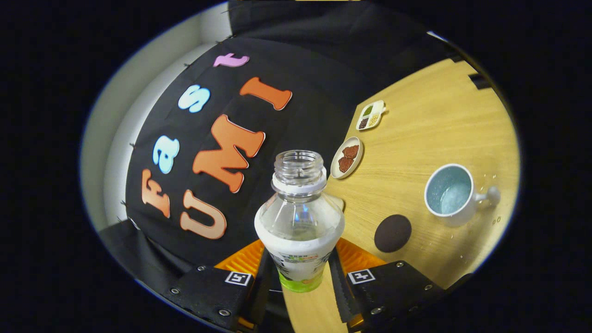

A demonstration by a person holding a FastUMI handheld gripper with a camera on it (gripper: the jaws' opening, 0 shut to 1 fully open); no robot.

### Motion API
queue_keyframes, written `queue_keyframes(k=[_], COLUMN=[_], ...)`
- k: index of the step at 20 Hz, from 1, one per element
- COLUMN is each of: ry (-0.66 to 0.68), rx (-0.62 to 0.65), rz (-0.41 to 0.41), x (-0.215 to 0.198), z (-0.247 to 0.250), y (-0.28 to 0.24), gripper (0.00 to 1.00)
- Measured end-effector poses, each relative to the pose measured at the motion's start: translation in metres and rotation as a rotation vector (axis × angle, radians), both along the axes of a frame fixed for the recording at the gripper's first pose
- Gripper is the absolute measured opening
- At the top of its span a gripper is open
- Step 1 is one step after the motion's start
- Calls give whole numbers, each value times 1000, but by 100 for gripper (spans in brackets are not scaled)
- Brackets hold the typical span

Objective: Take the bottle from table, then pour the juice into the cup, finally place the bottle on the coaster

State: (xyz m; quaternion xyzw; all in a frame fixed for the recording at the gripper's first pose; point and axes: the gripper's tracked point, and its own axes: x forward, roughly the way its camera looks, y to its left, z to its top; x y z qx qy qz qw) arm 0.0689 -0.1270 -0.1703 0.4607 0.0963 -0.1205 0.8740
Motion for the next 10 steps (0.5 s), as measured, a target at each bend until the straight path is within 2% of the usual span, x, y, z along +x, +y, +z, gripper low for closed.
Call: queue_keyframes(k=[6,10], ry=[135,221], rx=[-408,-630], rz=[-59,-60], x=[6,26], z=[0,-10], y=[-16,-19], gripper=[61,61])
